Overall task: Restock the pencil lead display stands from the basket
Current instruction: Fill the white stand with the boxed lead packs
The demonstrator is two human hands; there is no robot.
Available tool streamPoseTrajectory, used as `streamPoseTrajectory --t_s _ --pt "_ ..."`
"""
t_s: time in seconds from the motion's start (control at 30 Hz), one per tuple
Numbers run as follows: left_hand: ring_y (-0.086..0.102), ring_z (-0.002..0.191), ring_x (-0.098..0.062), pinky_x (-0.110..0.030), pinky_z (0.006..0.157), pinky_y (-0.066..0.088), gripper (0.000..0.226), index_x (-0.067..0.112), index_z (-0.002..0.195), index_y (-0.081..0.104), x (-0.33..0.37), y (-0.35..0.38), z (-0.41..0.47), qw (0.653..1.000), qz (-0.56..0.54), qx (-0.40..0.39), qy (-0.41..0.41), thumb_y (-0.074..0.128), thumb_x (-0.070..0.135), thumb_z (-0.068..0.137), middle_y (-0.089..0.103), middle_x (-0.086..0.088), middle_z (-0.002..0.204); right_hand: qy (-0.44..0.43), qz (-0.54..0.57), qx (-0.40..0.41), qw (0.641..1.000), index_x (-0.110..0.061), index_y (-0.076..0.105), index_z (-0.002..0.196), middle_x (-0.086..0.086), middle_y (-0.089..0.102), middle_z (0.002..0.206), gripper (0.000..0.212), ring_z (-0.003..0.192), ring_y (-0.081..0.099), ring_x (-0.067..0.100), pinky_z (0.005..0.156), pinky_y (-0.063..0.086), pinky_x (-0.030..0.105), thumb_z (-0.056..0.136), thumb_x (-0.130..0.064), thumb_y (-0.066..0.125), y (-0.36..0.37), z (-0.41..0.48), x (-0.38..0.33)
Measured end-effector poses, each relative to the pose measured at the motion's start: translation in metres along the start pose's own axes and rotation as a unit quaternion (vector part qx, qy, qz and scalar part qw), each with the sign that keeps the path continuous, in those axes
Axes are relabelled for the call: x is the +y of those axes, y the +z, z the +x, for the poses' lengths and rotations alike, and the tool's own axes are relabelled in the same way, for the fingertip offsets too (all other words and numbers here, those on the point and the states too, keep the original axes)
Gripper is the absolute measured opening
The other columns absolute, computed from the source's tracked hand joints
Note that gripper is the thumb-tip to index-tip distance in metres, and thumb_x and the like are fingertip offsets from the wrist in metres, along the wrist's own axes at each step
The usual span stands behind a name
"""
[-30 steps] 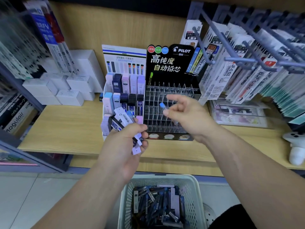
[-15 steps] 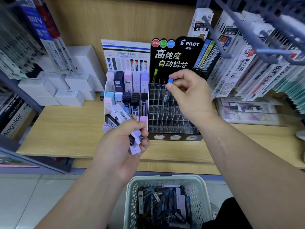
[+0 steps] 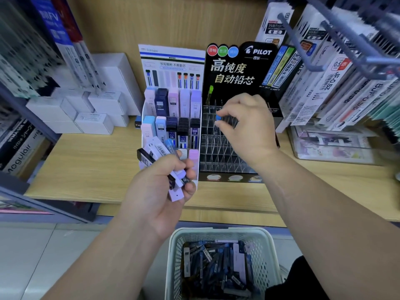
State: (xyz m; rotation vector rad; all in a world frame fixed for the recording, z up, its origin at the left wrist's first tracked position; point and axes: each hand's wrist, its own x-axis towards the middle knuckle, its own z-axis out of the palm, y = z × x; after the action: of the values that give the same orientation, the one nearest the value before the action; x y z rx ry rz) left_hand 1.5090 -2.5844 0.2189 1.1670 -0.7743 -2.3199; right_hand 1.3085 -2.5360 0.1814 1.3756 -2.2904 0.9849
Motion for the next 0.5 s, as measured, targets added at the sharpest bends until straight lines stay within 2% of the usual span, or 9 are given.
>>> streamPoseTrajectory --t_s 0.1,0.23,0.33,0.4,0.43,0.5 --pt "0.057 0.057 -0.015 -0.022 0.048 0.038 0.02 0.01 0.082 0.063 0.001 0.0 -0.004 1.0 0.027 -0.004 0.0 0.049 -0.003 0.087 0.069 -0.007 0.075 -0.001 -0.042 0.0 0.999 -0.018 0.074 0.097 -0.001 0.067 0.098 0.022 0.096 0.055 0.028 0.079 0.043 0.033 0.077 -0.019 0.084 0.001 0.0 -0.001" --pt "0.061 0.058 -0.017 -0.022 0.048 0.038 0.02 0.013 0.088 0.063 -0.001 0.001 -0.007 0.999 0.043 -0.024 -0.002 0.049 -0.002 0.088 0.074 -0.011 0.084 -0.013 -0.068 0.005 0.998 -0.016 0.071 0.085 0.0 0.063 0.095 0.014 0.093 0.053 0.027 0.075 0.041 0.032 0.078 -0.021 0.083 0.001 -0.002 0.003" --pt "0.061 0.058 -0.017 -0.023 0.05 0.038 0.019 0.012 0.092 0.061 0.0 0.001 -0.009 0.999 0.042 -0.035 0.003 0.049 -0.002 0.089 0.076 -0.013 0.087 -0.004 -0.05 0.016 0.999 -0.018 0.073 0.09 0.0 0.064 0.097 0.012 0.095 0.054 0.025 0.076 0.038 0.029 0.084 -0.026 0.078 -0.005 -0.002 -0.001" --pt "0.061 0.058 -0.017 -0.023 0.05 0.039 0.02 0.012 0.093 0.062 0.0 0.001 -0.01 0.998 0.045 -0.046 0.003 0.049 -0.003 0.09 0.076 -0.014 0.089 0.02 0.031 0.028 0.999 -0.02 0.073 0.089 -0.001 0.066 0.092 0.01 0.091 0.056 0.02 0.077 0.039 0.026 0.089 -0.03 0.074 -0.015 0.001 -0.011" --pt "0.061 0.058 -0.017 -0.023 0.049 0.039 0.02 0.012 0.094 0.063 -0.001 0.0 -0.01 0.998 0.048 -0.051 0.004 0.05 -0.003 0.09 0.076 -0.014 0.09 0.06 0.112 0.012 0.992 -0.022 0.073 0.085 -0.001 0.068 0.086 0.009 0.085 0.058 0.015 0.075 0.043 0.026 0.09 -0.03 0.073 -0.023 0.003 -0.02" --pt "0.062 0.058 -0.016 -0.022 0.047 0.04 0.02 0.013 0.097 0.063 -0.002 -0.001 -0.008 0.997 0.056 -0.053 0.01 0.052 -0.003 0.09 0.076 -0.015 0.089 0.144 0.292 -0.069 0.943 -0.027 0.074 0.078 0.006 0.071 0.079 0.012 0.076 0.062 0.011 0.073 0.052 0.032 0.09 -0.027 0.075 -0.036 0.003 -0.039"
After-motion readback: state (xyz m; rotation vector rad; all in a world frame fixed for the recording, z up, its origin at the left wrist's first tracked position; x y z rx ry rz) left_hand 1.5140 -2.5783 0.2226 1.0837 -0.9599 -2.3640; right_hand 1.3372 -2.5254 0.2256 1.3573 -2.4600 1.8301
